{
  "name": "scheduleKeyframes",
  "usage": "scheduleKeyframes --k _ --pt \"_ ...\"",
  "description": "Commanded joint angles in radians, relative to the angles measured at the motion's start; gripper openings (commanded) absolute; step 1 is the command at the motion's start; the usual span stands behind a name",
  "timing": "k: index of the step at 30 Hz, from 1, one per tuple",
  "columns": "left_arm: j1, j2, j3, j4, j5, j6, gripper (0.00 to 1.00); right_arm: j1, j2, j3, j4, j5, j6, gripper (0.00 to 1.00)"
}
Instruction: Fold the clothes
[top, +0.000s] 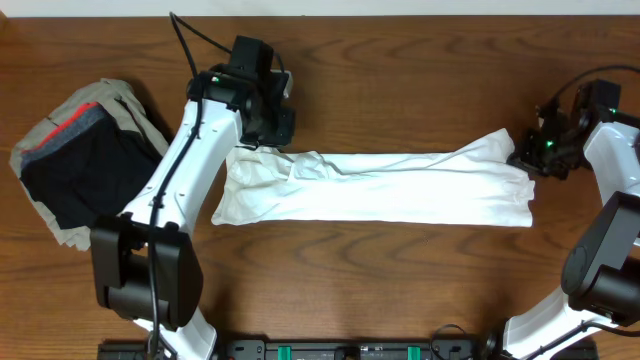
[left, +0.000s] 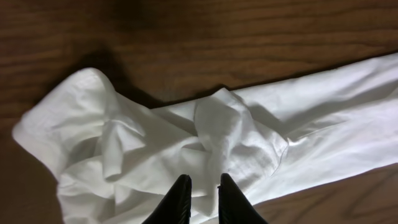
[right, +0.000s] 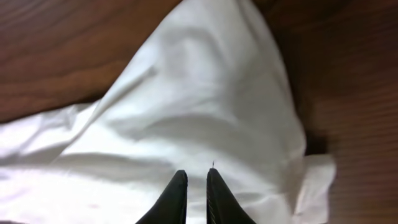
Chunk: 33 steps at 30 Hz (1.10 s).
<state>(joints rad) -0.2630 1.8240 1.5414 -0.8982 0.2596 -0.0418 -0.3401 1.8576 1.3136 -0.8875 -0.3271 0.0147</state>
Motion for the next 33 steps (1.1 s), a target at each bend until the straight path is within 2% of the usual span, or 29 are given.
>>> scheduleKeyframes --k 1,8,11,13,18,21,29,33 --pt "0.002 0.029 -0.02 -0.004 0.039 -0.02 0.17 0.021 -0.014 0.003 -0.016 -0.043 -0.028 0.11" --pt "-0.018 0.056 -0.036 0.001 0.047 -0.02 0.17 0.04 -0.006 -0.058 0.015 0.032 -0.027 0.12" --pt "-0.032 0.057 -0.037 0.011 0.047 -0.02 0.17 0.039 -0.006 -0.125 0.07 0.041 -0.027 0.13" --pt "-0.04 0.058 -0.037 0.014 0.046 -0.02 0.23 0.04 -0.006 -0.175 0.122 0.043 -0.025 0.15" --pt "-0.048 0.063 -0.039 0.012 0.046 -0.02 0.24 0.039 -0.006 -0.286 0.274 0.048 0.001 0.18" --pt "-0.048 0.063 -0.045 0.01 0.046 -0.02 0.25 0.04 -0.006 -0.305 0.294 0.047 0.01 0.19" --pt "-0.048 0.067 -0.046 0.006 0.046 -0.02 0.47 0.039 -0.006 -0.305 0.293 0.047 0.011 0.19" --pt "-0.048 0.081 -0.047 0.011 0.046 -0.02 0.49 0.039 -0.006 -0.305 0.291 0.047 0.011 0.19"
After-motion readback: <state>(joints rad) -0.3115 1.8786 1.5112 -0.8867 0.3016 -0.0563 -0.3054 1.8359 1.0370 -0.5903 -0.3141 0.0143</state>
